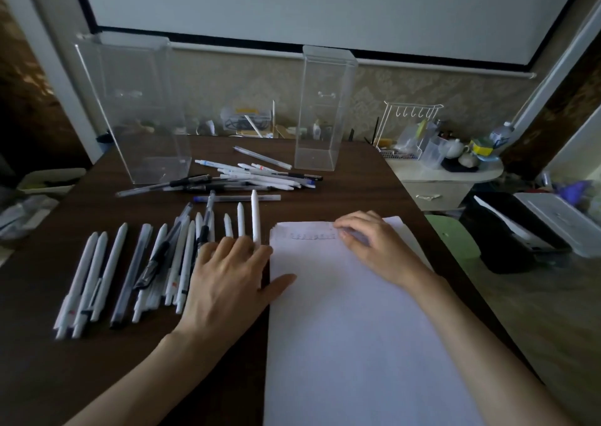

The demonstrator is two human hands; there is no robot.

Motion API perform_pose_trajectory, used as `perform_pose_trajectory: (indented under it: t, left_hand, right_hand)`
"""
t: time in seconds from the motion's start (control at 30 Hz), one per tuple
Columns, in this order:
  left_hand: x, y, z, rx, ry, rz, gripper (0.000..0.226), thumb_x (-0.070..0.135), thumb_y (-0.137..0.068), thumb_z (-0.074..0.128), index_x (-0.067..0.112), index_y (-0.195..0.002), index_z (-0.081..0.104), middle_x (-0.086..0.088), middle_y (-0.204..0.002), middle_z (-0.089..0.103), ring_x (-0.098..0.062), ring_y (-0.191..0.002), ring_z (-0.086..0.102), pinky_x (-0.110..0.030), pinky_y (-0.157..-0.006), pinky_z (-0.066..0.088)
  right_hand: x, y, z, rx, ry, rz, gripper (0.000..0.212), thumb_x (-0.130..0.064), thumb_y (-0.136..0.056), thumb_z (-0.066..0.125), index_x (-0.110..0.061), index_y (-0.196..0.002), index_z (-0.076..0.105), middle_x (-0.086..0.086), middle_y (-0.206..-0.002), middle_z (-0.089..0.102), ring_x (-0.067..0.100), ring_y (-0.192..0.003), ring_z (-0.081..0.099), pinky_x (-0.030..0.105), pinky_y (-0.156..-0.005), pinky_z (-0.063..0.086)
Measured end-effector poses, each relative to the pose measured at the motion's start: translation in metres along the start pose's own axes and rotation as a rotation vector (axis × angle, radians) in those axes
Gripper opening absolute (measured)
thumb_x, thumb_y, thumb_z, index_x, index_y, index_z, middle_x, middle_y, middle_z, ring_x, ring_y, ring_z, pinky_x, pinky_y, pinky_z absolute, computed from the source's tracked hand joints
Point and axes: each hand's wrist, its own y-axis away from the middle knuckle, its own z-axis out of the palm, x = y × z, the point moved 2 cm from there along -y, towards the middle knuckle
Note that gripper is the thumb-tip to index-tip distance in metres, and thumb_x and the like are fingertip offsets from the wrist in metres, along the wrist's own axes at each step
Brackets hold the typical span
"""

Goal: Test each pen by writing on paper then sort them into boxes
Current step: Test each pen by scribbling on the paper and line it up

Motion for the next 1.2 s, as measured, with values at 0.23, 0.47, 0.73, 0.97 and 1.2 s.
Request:
perform_pose_trajectory:
  t: [0.23,0.47,0.73,0.97,1.2]
  left_hand:
    - [-0.001,0.004,0.002,-0.035,0.017,-0.028,0.066,0.071,-0.078,0.035,0.020,-0.101,0.070,-0.007,-0.088,0.056,-0.029,-0.082,0.056,-0.044,-0.076,0.048]
    - [-0.002,0.004,0.000,-0.178,0.102,-0.065,0.073,0.072,-0.084,0.024,0.027,-0.140,0.037,0.002,-0.151,0.027,-0.021,-0.141,0.017,-0.048,-0.113,0.011]
    - [-0.008,0.008,0.005,-0.160,0.096,-0.125,0.077,0.069,-0.083,0.022,0.015,-0.130,0.049,-0.005,-0.133,0.049,-0.025,-0.131,0.037,-0.049,-0.107,0.025]
    - [-0.006,0.004,0.000,-0.121,0.099,-0.081,0.062,0.061,-0.091,0.031,0.019,-0.135,0.045,-0.009,-0.145,0.036,-0.031,-0.139,0.023,-0.049,-0.111,0.011]
    - [0.016,-0.001,0.005,-0.024,0.163,0.074,0.049,0.051,-0.088,0.034,0.017,-0.109,0.064,-0.008,-0.122,0.059,-0.031,-0.121,0.050,-0.046,-0.099,0.039]
  right_hand:
    - [-0.039,-0.038,0.011,-0.097,0.085,-0.038,0.022,-0.014,-0.095,0.052,-0.012,-0.112,0.066,0.000,-0.116,0.061,0.017,-0.112,0.050,0.017,-0.093,0.028]
    - [-0.080,-0.101,0.052,-0.135,0.196,-0.005,0.037,-0.014,-0.098,0.046,-0.014,-0.134,0.051,0.005,-0.138,0.050,0.023,-0.129,0.040,0.035,-0.105,0.033]
    - [-0.072,-0.100,0.052,0.042,0.489,0.009,0.020,-0.023,-0.093,0.056,-0.015,-0.109,0.065,0.004,-0.113,0.058,0.022,-0.109,0.044,0.033,-0.092,0.034]
    - [-0.048,-0.035,-0.016,0.225,-0.056,0.233,0.003,-0.012,-0.086,0.064,-0.010,-0.086,0.061,-0.003,-0.069,0.055,0.013,-0.065,0.050,0.016,-0.055,0.035]
    - [-0.018,0.015,-0.042,0.237,-0.580,0.276,0.012,-0.022,-0.078,0.056,-0.011,-0.082,0.057,0.002,-0.067,0.063,0.010,-0.066,0.053,0.017,-0.059,0.038]
